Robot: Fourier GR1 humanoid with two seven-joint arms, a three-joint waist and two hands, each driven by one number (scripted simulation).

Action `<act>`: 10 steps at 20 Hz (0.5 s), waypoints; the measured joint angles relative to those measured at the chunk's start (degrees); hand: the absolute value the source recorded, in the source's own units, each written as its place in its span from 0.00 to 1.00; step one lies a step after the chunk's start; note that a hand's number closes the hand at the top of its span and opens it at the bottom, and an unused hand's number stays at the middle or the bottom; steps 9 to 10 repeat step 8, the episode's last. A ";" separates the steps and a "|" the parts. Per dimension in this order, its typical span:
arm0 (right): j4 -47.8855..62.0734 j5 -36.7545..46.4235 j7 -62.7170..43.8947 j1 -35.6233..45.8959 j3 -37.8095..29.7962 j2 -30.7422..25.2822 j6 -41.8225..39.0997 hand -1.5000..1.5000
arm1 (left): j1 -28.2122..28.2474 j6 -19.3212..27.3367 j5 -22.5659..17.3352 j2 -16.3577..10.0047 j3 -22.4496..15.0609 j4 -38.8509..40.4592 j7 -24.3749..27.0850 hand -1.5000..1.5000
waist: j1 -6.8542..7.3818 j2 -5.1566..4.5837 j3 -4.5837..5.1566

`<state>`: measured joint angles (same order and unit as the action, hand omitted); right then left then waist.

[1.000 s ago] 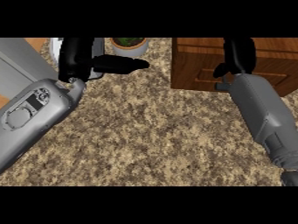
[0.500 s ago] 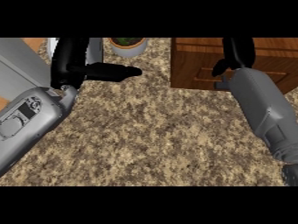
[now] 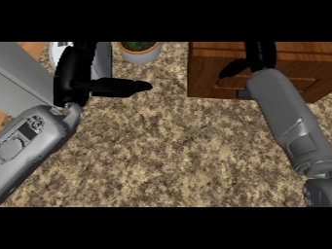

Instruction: Pick up the can, place it into the drawer and close the drawer

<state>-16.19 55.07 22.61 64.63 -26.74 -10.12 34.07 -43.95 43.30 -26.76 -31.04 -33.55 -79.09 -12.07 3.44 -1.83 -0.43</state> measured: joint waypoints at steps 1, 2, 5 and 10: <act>-0.18 -1.53 1.00 0.20 -1.22 0.39 -0.83 0.00 | 0.29 0.17 0.15 0.16 -0.02 -0.17 0.04 0.00 | -0.16 0.05 -0.02; -0.38 -3.14 1.86 0.52 -2.50 0.74 -1.81 0.00 | 0.63 0.14 0.18 0.13 0.14 -0.31 0.17 0.00 | -0.28 0.09 -0.04; -0.99 -7.94 4.12 1.06 -6.26 2.30 -4.40 0.00 | 1.85 0.46 0.51 -0.36 0.27 -1.36 -0.17 0.00 | -0.52 0.48 -0.01; -0.87 -11.11 5.32 1.92 -8.65 2.70 -6.58 0.00 | 3.02 -0.02 0.59 -1.00 1.22 -2.17 -0.13 0.00 | -0.72 0.52 0.05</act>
